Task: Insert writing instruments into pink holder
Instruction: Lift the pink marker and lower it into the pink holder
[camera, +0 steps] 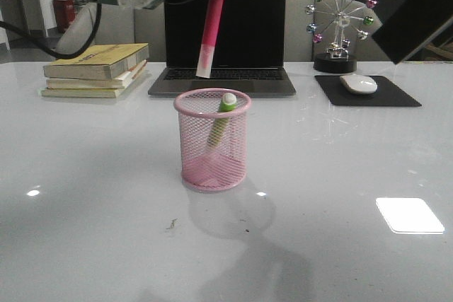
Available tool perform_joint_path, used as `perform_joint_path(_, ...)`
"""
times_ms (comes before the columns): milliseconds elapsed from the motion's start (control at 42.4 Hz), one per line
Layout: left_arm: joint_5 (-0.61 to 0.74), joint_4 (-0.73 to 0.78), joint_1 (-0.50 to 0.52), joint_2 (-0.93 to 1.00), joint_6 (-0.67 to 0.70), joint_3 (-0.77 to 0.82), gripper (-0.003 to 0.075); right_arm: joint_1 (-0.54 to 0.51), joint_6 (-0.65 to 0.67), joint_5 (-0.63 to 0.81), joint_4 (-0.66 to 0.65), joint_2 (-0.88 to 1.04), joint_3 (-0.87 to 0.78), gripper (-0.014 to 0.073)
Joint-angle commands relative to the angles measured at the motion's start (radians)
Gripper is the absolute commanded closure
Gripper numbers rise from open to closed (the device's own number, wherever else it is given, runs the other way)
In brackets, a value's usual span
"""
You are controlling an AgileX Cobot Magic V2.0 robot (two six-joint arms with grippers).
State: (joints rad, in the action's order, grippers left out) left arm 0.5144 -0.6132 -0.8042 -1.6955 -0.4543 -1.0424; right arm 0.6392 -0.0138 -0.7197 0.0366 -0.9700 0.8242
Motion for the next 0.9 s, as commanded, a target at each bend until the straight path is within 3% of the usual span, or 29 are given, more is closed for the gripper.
perform_joint_path(0,0.133,0.084,-0.008,0.017,0.076,-0.032,0.0629,-0.003,0.0,0.055,-0.009,0.016,0.028,0.0126)
perform_joint_path(613,0.167,0.111,-0.005,-0.116,0.119,-0.027,0.0619,-0.003,0.0,0.054,-0.009,0.016,0.028,0.0126)
perform_joint_path(684,0.167,0.111,-0.004,-0.116,0.119,-0.027,0.0576,-0.003,0.0,0.054,-0.009,0.016,0.028,0.0126)
perform_joint_path(873,0.167,0.113,-0.004,-0.116,0.119,-0.027,0.0371,-0.003,0.0,0.054,-0.009,0.016,0.028,0.0126)
